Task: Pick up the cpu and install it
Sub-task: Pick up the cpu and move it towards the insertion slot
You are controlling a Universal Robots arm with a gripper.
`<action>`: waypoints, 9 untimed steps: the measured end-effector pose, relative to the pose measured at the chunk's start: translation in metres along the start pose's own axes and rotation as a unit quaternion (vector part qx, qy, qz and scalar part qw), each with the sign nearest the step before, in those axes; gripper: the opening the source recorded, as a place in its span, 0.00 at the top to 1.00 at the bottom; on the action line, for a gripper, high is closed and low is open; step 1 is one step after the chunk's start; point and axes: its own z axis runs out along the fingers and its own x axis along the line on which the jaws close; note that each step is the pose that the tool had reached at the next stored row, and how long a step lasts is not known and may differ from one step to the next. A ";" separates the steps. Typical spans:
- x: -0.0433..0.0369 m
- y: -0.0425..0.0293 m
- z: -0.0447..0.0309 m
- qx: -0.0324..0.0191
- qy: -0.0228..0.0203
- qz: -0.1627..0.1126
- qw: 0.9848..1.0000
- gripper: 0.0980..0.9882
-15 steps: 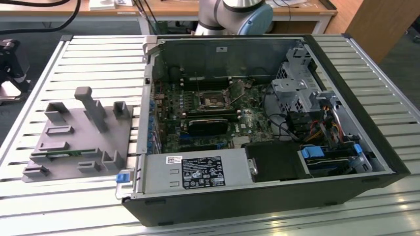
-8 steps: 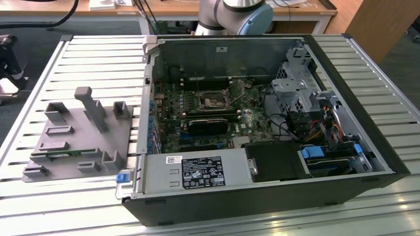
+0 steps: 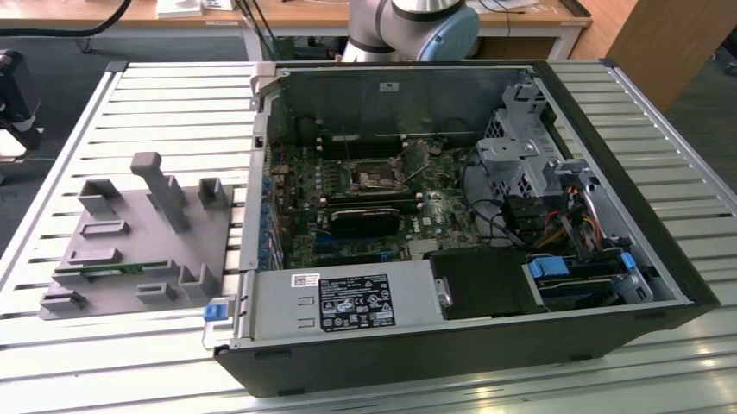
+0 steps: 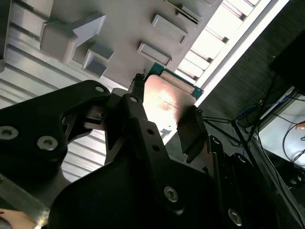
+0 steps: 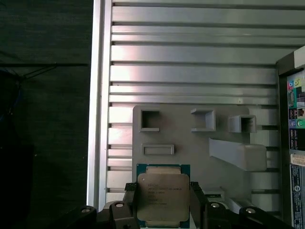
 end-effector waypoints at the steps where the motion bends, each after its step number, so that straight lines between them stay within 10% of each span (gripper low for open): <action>1: 0.0000 0.0001 -0.0010 0.000 0.000 0.000 1.000 0.52; 9: -0.0001 0.0018 -0.0152 0.000 0.000 0.000 1.000 0.52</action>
